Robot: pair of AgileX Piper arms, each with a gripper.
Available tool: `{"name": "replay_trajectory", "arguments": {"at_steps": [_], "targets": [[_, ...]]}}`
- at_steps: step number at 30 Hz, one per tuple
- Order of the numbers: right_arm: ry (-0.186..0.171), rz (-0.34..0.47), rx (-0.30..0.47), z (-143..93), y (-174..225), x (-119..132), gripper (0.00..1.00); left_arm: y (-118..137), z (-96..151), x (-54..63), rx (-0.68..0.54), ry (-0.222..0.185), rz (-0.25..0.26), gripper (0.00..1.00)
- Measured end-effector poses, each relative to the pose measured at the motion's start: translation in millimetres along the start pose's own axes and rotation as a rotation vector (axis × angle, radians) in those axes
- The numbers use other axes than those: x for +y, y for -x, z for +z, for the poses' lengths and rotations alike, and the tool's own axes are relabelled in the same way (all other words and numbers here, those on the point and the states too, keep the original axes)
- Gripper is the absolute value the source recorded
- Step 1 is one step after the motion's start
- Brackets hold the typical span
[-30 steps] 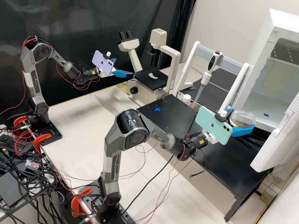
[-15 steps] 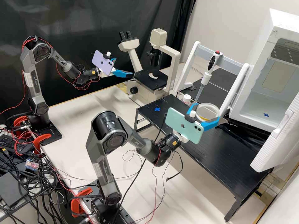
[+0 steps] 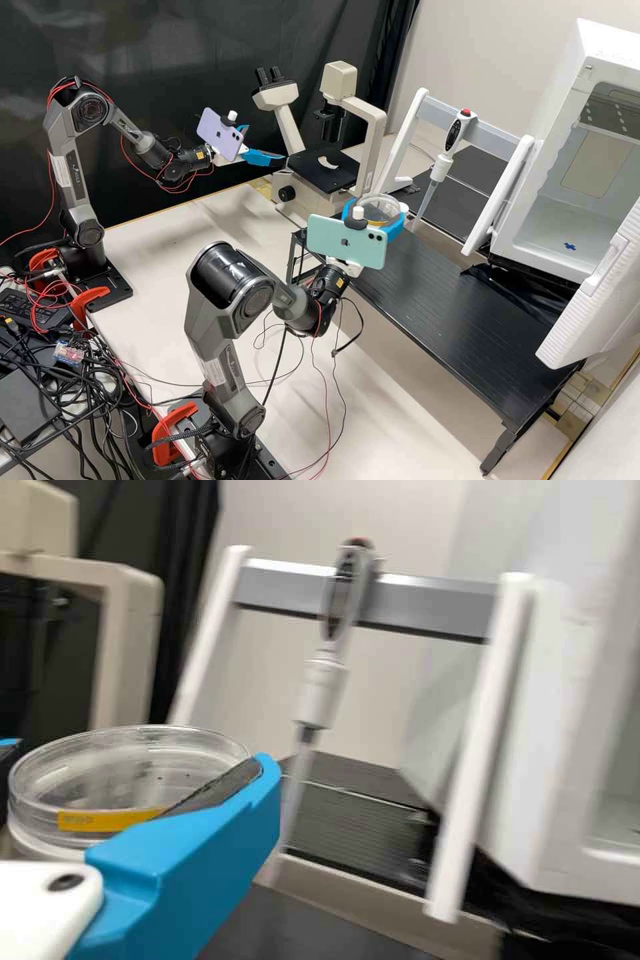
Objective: Move the petri dish to the microscope
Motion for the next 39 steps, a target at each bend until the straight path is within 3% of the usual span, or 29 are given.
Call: {"name": "replay_trajectory", "arguments": {"at_steps": [7,16,26,39], "targets": [[0.008,-0.017,0.023,-15,-14,-13,0.00,0,0,0.0,0.000,0.000,0.000,1.00],[0.066,-0.024,0.063,-31,-23,-22,0.00,0,0,0.0,0.000,0.000,0.000,1.00],[0.104,-0.070,0.117,-51,-44,-46,0.00,0,0,0.0,0.000,0.000,0.000,1.00],[0.098,-0.203,0.149,-80,-82,-86,0.00,0,0,0.0,0.000,0.000,0.000,1.00]]}}
